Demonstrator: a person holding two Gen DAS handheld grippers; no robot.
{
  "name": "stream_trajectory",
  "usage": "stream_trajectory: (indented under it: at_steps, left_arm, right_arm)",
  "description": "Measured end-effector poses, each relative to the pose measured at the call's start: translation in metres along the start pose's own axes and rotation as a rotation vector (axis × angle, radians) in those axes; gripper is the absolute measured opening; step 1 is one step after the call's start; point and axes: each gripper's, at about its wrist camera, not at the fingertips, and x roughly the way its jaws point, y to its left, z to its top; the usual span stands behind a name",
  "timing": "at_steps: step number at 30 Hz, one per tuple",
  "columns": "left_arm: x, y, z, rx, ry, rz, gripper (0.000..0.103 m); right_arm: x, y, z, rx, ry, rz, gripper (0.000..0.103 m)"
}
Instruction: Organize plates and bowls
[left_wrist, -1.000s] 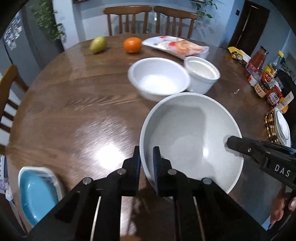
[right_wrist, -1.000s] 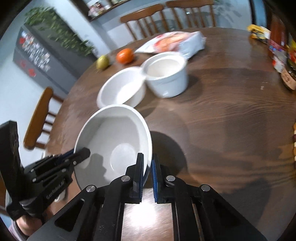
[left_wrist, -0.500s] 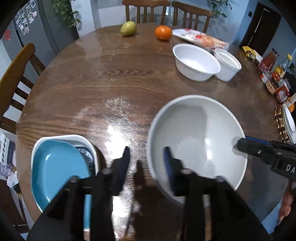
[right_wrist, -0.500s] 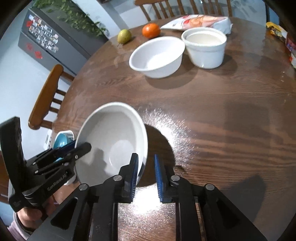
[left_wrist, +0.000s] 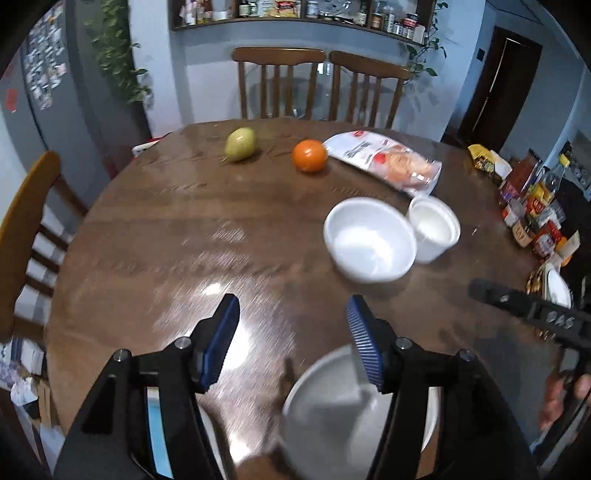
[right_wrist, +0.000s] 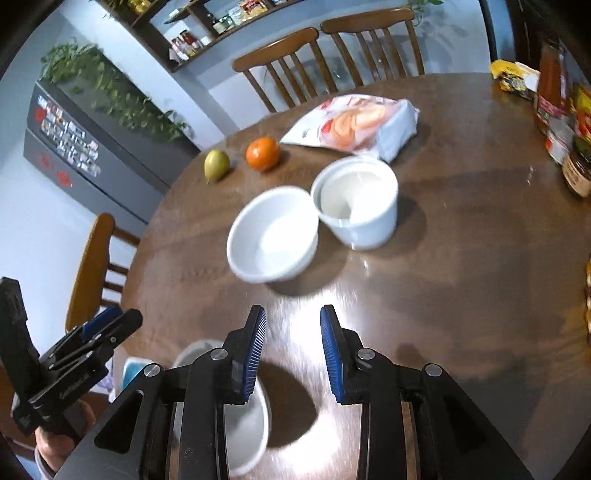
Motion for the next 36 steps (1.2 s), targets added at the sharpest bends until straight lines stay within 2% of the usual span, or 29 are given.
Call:
stream_trajectory:
  at_steps: [6,12,14,16,18,20,22,29,36]
  left_arm:
    - [0.055,-0.01,0.032,-0.004,0.059,0.005,0.06]
    - [0.112,-0.011,0.038,-0.033,0.168,-0.001,0.057]
    - [0.125,-0.011,0.036,-0.026,0.191,-0.008,0.048]
    - [0.13,-0.01,0.034,-0.025,0.203,-0.015,0.034]
    - [0.131,-0.009,0.035,-0.023,0.199,-0.027,0.028]
    - [0.13,-0.01,0.035,-0.019,0.194,-0.04,0.022]
    - [0.131,-0.012,0.035,-0.006,0.191,-0.058,0.01]
    - [0.122,-0.015,0.031,0.024,0.153,-0.031,0.01]
    - [0.068,-0.019,0.017,0.076,0.025,0.016,0.01]
  right_arm:
    - [0.04,-0.008,0.033,0.044,0.025,-0.03,0.031]
    - [0.08,-0.015,0.036,0.091,0.087,-0.008,0.031]
    - [0.088,-0.017,0.034,0.099,0.096,0.007,0.031]
    - [0.092,-0.019,0.033,0.102,0.103,0.022,0.031]
    - [0.096,-0.018,0.031,0.097,0.111,0.033,0.031]
    - [0.097,-0.016,0.031,0.088,0.11,0.039,0.023]
    - [0.098,-0.013,0.032,0.083,0.11,0.054,0.018]
    - [0.093,-0.008,0.027,0.078,0.105,0.067,0.016]
    - [0.055,0.013,0.009,0.032,0.062,0.113,0.016]
